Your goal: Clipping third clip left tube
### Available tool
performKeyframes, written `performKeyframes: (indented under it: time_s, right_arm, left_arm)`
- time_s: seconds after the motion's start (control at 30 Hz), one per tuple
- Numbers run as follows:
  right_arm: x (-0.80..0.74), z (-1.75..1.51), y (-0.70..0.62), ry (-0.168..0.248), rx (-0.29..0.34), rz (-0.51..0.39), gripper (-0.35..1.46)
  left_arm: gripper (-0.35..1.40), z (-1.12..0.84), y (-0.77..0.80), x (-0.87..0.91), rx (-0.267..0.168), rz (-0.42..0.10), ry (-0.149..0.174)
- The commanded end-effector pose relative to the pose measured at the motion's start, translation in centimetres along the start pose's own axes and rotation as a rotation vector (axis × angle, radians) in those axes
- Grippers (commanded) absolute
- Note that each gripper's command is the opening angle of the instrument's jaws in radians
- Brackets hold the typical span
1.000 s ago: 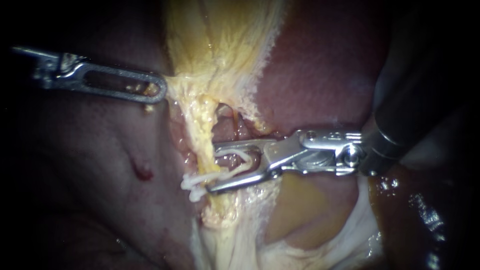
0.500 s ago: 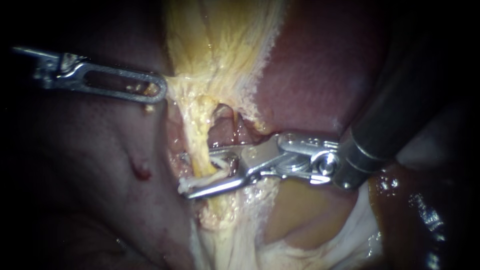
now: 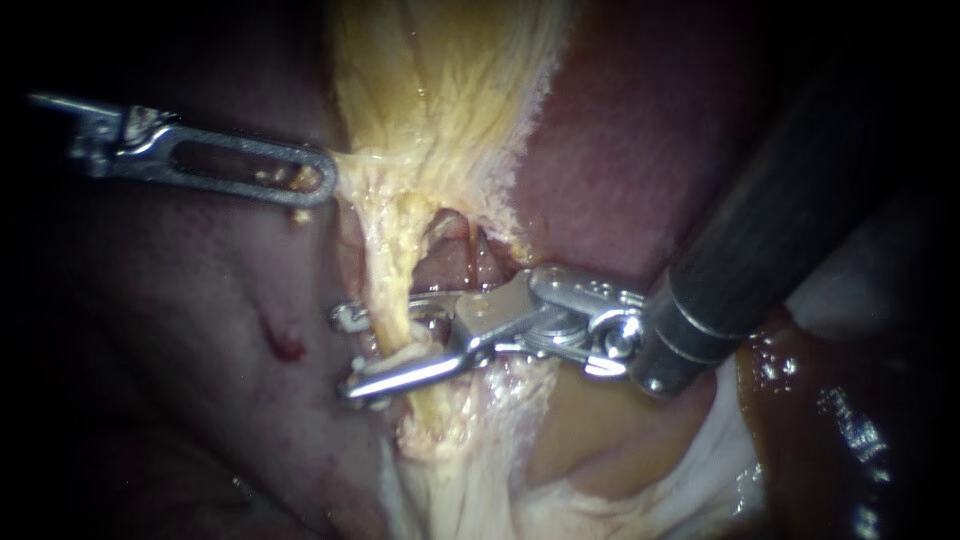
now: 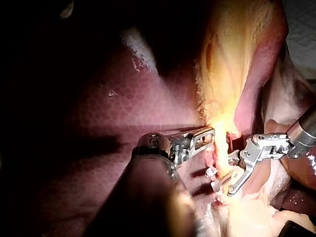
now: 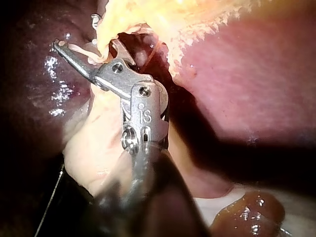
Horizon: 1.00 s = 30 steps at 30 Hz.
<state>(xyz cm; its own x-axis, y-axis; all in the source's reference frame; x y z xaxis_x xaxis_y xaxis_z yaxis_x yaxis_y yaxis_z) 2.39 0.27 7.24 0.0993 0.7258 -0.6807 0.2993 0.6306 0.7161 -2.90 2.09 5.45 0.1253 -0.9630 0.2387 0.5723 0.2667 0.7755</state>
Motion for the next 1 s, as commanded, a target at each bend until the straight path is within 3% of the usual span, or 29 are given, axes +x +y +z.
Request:
performKeyframes:
  time_s: [0.03,0.33,0.53,0.67,1.0]
  right_arm:
    - [0.02,-0.01,0.01,0.004,0.0,0.005,0.48]
    - [0.23,-0.15,0.04,0.032,-0.022,0.029,0.48]
    - [0.23,-0.14,0.04,0.038,-0.018,0.033,0.48]
    - [0.23,-0.14,-0.03,0.037,-0.016,0.036,0.49]
    - [0.39,-0.07,-0.28,0.083,0.081,0.069,0.49]
  left_arm:
    - [-0.35,0.0,0.0,0.0,0.0,0.0,0.0]
    - [-0.35,0.0,0.0,0.0,-0.001,0.0,0.0]
    - [-0.35,0.01,0.0,0.0,-0.001,0.0,0.0]
    - [-0.35,0.01,0.0,0.0,-0.001,0.0,0.0]
    - [-0.35,0.01,0.01,0.0,0.0,0.0,0.0]
